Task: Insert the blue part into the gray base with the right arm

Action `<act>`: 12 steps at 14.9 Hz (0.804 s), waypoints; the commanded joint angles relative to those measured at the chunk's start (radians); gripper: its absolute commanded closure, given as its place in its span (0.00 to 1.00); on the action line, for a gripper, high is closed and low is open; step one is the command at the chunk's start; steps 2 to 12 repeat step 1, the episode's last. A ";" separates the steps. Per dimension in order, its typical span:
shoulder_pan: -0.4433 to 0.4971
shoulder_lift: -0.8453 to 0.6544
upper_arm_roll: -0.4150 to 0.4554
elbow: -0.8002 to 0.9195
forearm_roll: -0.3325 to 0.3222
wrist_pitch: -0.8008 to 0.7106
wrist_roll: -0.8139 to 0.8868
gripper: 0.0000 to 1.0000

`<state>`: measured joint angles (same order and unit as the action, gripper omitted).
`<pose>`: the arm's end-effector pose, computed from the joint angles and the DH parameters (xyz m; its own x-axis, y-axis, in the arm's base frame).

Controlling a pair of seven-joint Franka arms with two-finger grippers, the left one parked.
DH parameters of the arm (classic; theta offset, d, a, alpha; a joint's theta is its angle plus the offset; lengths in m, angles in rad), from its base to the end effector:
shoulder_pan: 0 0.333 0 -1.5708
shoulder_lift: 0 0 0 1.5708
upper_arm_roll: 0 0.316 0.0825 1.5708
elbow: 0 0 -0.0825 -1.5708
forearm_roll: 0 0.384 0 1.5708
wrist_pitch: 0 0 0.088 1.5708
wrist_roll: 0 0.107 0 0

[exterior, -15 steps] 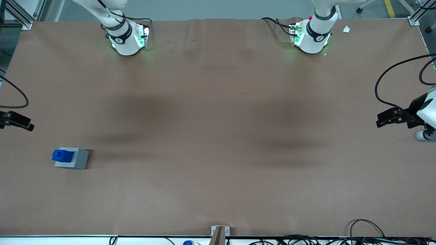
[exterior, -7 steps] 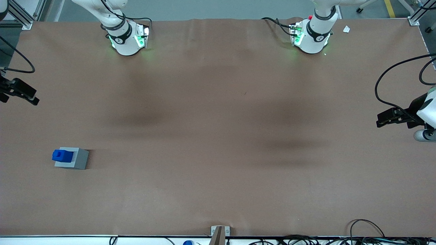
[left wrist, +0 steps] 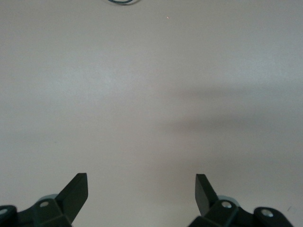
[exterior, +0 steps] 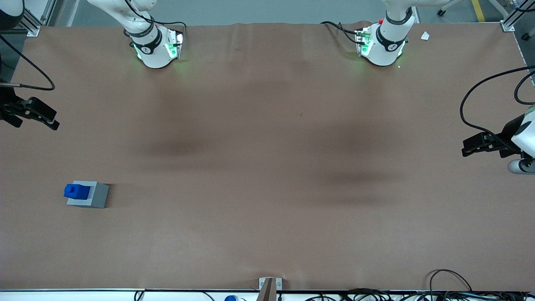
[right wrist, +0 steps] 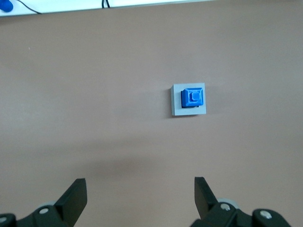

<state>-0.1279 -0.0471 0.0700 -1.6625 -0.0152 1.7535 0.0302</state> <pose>0.5558 -0.0327 0.6239 0.9868 -0.0843 0.1380 -0.0871 -0.9961 0.0143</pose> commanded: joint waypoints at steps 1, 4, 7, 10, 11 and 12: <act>0.007 -0.019 -0.001 0.007 0.000 -0.014 0.016 0.00; 0.007 -0.019 -0.001 0.007 0.000 -0.014 0.016 0.00; 0.007 -0.019 -0.001 0.007 0.000 -0.014 0.016 0.00; 0.007 -0.019 -0.001 0.007 0.000 -0.014 0.016 0.00; 0.007 -0.019 -0.001 0.007 0.000 -0.014 0.016 0.00; 0.007 -0.019 -0.001 0.007 0.000 -0.014 0.016 0.00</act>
